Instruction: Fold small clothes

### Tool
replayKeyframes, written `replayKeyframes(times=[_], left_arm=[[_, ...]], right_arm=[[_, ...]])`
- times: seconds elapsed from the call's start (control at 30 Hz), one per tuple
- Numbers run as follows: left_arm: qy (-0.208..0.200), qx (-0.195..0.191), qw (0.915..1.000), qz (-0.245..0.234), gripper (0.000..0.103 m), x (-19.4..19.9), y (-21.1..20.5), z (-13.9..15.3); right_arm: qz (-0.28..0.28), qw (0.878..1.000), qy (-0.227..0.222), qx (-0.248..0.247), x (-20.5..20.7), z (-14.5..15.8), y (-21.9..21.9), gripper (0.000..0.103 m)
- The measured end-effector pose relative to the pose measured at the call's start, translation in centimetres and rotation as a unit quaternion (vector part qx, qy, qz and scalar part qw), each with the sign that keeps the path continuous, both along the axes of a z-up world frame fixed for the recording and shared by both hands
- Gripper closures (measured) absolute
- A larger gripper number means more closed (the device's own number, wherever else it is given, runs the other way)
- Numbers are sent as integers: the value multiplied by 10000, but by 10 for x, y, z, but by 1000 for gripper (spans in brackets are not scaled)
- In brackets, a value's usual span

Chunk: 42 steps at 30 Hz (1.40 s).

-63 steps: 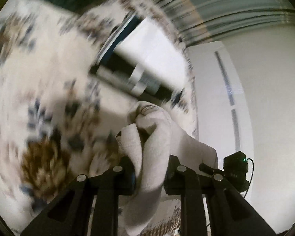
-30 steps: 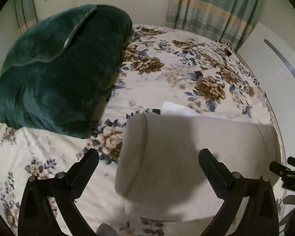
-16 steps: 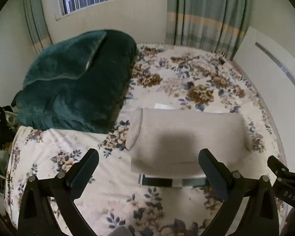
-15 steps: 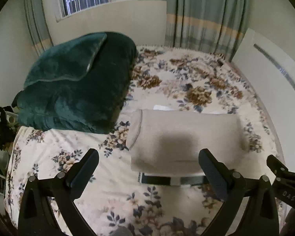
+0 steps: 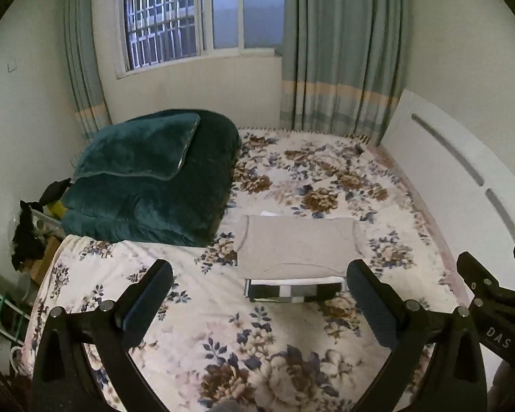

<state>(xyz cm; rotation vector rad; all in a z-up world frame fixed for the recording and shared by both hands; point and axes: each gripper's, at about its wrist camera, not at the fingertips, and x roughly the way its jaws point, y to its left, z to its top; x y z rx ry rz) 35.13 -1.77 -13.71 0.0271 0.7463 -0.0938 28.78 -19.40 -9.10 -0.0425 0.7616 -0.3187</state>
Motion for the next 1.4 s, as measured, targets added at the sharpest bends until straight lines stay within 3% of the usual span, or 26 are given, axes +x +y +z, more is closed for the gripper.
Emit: replayKeyframes(times=[0.27,0.6,0.97,1.4], left_arm=[[-230,-40,9997,38,0,-74,4,42],[-412,-82,9991,50,0,-132,9,66],[-608,-107,9980,125,0,-154,12,78],[-678,-48,9975,190,0,-164,14,85]], right_arm=[[127,9988,-463,-120,-96,67,12,0],[197,9964,-816,-117,-179,107,20,0],[312,9951,-941,-57,-212,121,17,0],[431,9943,-974,41,-205,127,13,0]])
